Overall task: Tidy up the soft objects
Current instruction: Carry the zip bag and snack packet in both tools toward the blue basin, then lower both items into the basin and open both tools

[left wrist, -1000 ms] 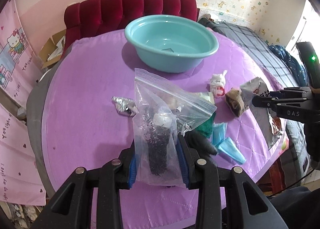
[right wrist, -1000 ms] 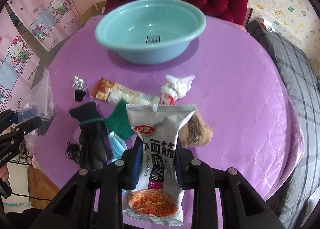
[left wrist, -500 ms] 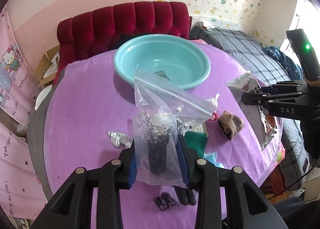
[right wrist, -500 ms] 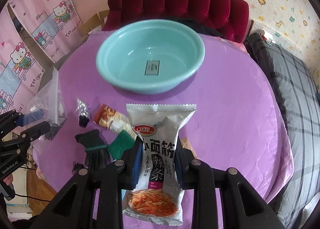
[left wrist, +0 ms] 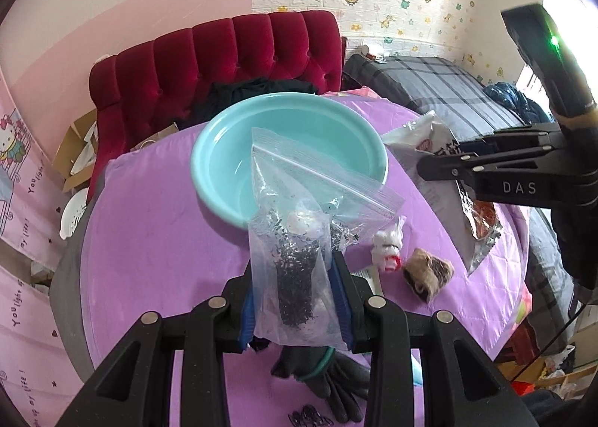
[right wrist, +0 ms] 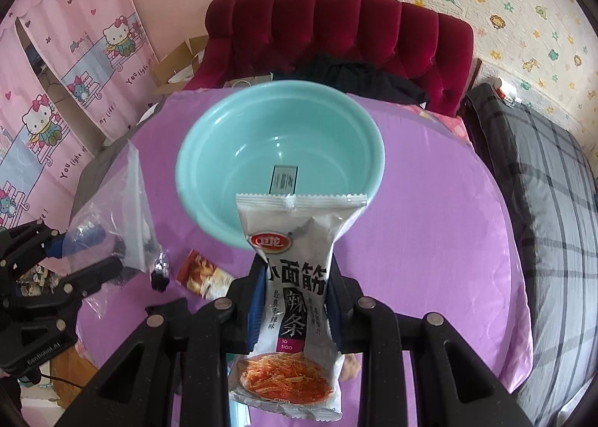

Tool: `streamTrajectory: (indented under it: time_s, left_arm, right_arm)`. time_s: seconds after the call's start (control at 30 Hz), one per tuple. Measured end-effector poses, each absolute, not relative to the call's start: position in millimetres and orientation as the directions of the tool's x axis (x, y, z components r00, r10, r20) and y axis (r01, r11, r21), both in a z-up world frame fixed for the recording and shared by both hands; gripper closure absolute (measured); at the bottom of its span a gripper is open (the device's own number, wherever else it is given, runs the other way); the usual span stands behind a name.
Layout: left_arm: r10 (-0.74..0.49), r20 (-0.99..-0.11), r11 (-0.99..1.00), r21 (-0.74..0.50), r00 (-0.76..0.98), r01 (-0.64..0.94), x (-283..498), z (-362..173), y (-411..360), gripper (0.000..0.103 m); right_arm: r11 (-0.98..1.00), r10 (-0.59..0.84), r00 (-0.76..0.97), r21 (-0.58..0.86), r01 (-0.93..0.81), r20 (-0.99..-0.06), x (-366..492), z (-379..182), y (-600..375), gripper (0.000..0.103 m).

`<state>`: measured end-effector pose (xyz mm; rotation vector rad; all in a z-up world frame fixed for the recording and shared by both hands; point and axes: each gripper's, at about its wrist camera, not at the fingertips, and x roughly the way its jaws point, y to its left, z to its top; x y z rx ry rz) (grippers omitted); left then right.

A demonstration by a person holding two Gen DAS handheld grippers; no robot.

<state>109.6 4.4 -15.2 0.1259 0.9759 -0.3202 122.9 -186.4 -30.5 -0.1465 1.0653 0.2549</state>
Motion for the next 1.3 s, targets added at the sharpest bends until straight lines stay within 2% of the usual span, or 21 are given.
streamTrajectory:
  time_s: [0.67,1.3]
  left_arm:
    - [-0.226,-0.84,0.946,-0.069,0.492,0.317,202,-36,-6,0.065]
    - [-0.216,-0.866,0.946,-0.072,0.451,0.315,269,-96,-15,0.065]
  right_arm:
    - [0.959,0.19,0.462,0.063,-0.277,-0.866,229,-38,-177,0.073]
    - [0.969,0.18,0.425,0.085,-0.233,-0.887,302,-98,-173,0.072]
